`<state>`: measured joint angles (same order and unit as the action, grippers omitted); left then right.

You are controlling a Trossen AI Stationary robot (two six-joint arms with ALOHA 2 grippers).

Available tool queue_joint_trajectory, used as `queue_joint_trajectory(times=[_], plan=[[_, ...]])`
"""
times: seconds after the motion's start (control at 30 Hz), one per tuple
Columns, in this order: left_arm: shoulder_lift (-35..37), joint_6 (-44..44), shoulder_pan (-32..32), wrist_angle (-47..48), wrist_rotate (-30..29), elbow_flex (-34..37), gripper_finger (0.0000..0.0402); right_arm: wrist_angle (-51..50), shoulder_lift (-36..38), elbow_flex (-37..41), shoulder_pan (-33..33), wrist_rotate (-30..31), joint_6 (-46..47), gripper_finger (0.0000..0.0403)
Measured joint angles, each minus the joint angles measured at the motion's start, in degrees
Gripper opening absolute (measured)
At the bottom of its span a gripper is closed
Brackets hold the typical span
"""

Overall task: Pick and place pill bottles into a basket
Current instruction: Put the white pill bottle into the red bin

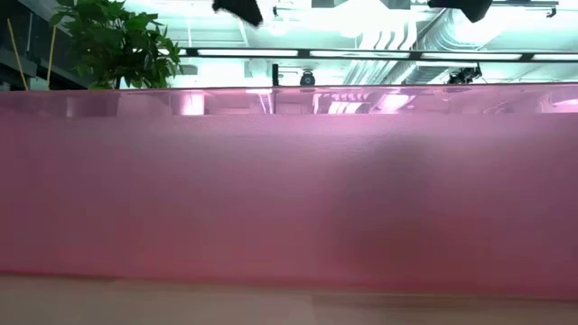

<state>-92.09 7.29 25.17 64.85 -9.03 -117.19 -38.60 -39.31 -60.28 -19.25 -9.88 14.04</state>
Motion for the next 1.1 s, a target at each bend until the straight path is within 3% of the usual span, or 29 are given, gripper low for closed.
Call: queue_joint_trajectory(times=[0.23, 0.5, 1.1], plan=[[-0.07, 0.04, 3.80, -9.63, 4.35, 15.16, 0.0149, -1.72, -0.02, 0.00, 0.00, -0.39, 0.80, 0.0323], [-0.21, -0.70, 3.70, -11.89, 6.78, 27.22, 0.0149, -3.11, -0.02, 0.01, 0.00, -0.41, 1.97, 0.0323], [-8.17, -6.19, 3.70, -12.74, 14.22, 30.41, 0.0150, -3.09, -0.15, 0.01, 0.00, 0.07, 3.48, 0.0323]])
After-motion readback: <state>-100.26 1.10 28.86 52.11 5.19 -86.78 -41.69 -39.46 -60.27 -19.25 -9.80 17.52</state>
